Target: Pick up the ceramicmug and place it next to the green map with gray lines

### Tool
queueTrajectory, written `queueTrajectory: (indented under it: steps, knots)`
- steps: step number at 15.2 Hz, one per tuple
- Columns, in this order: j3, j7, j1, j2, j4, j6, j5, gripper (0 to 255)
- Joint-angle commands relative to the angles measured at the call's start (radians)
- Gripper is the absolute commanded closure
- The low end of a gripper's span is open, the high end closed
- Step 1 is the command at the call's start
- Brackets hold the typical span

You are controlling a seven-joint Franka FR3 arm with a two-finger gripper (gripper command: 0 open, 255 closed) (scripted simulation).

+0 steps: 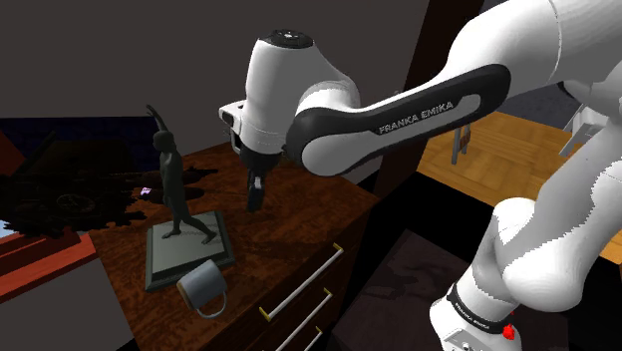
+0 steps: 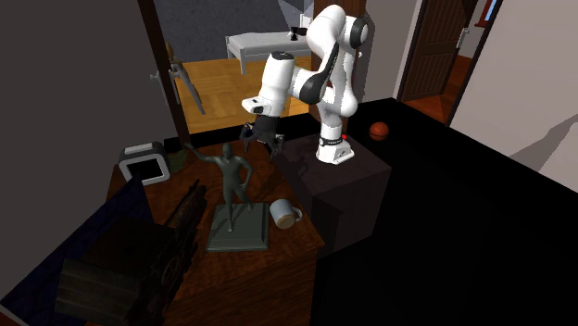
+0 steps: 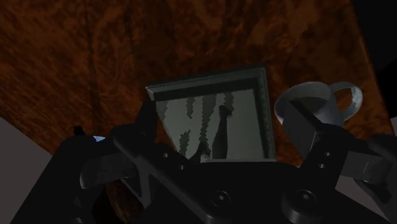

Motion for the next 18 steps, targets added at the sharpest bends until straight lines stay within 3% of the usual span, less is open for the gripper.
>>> queueTrajectory:
  steps: [1,12,18]
  knots:
    - [0.021,-0.009,0.017,0.048,0.017,0.030,-0.020,0]
    - [0.105,-0.054,0.121,0.313,0.152,0.134,-0.171,0]
    - [0.114,-0.057,0.168,0.414,0.197,0.174,-0.241,0]
